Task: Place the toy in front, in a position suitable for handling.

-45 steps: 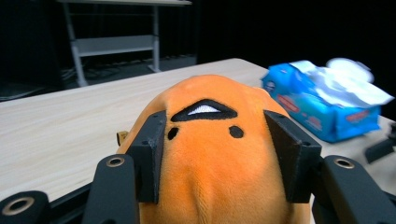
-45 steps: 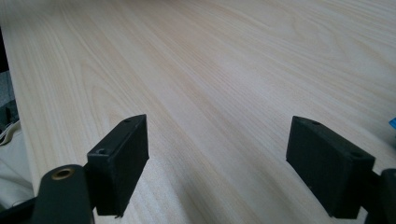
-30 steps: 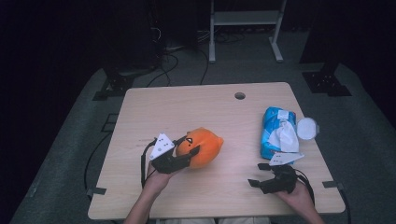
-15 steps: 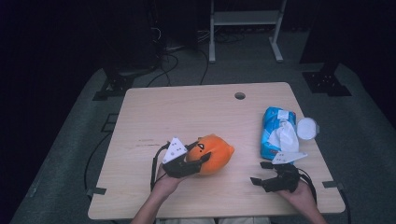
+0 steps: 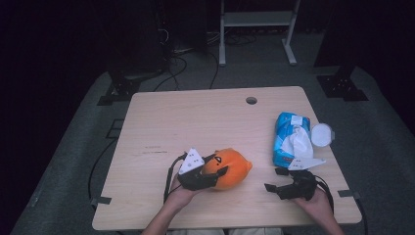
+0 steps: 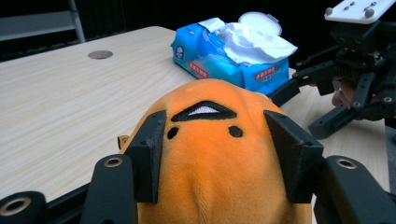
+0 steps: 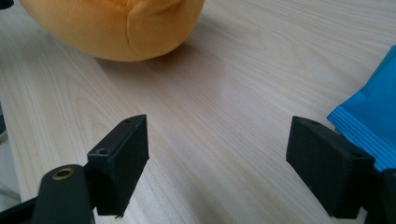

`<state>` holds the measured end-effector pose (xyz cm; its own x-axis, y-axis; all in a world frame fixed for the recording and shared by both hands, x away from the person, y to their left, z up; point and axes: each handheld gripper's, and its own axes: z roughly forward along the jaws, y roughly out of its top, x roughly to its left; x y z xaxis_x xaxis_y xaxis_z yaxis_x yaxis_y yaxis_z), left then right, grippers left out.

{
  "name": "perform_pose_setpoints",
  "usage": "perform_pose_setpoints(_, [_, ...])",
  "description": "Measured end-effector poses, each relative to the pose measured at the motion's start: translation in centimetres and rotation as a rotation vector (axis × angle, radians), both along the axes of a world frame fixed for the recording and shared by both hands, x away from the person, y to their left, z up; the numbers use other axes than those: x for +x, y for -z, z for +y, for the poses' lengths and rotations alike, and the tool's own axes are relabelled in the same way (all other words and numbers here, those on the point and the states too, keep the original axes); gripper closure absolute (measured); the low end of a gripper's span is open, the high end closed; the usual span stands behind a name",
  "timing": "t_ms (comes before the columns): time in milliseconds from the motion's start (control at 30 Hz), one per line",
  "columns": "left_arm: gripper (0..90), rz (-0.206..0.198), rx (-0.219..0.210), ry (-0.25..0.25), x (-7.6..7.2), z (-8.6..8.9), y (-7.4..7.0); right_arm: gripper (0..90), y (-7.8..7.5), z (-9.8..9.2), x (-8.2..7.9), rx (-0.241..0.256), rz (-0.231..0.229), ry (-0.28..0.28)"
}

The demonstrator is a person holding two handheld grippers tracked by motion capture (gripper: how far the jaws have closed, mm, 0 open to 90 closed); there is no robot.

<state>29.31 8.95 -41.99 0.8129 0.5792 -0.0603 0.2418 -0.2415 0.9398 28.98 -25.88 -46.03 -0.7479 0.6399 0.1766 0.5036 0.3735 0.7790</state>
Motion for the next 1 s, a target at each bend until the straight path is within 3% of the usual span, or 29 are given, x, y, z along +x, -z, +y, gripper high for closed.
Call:
perform_pose_setpoints(267, [42.8, 0.031, 0.021, 0.029, -0.1, -0.4, 1.1, 20.0, -0.1, 0.0, 0.1, 0.005, -0.005, 0.001])
perform_pose_setpoints(567, [41.0, 0.031, 0.025, 0.034, -0.2, -0.4, 1.4, 20.0, -0.2, 0.3, 0.2, 0.010, -0.008, -0.003])
perform_pose_setpoints(633, [33.6, 0.043, 0.033, 0.044, -0.1, -0.4, 1.3, 19.9, -0.2, 0.3, 0.1, 0.011, -0.012, -0.004])
perform_pose_setpoints(667, [20.2, 0.040, 0.049, 0.067, 0.0, -0.4, 1.2, 19.9, -0.3, 0.3, 0.1, 0.017, -0.014, -0.002])
perform_pose_setpoints(733, [13.6, 0.030, 0.032, 0.063, 0.0, -0.1, 1.0, 19.6, -0.4, 0.2, 0.1, 0.029, -0.020, 0.000])
perform_pose_setpoints(867, [10.8, 0.053, -0.002, 0.041, 0.3, 0.5, 0.9, 19.4, -0.5, 0.1, 0.1, 0.035, -0.020, 0.003])
perform_pose_setpoints(1000, [10.7, 0.058, 0.004, 0.029, 0.4, 1.1, 0.8, 19.2, -0.9, 0.3, 0.0, 0.039, -0.039, 0.004])
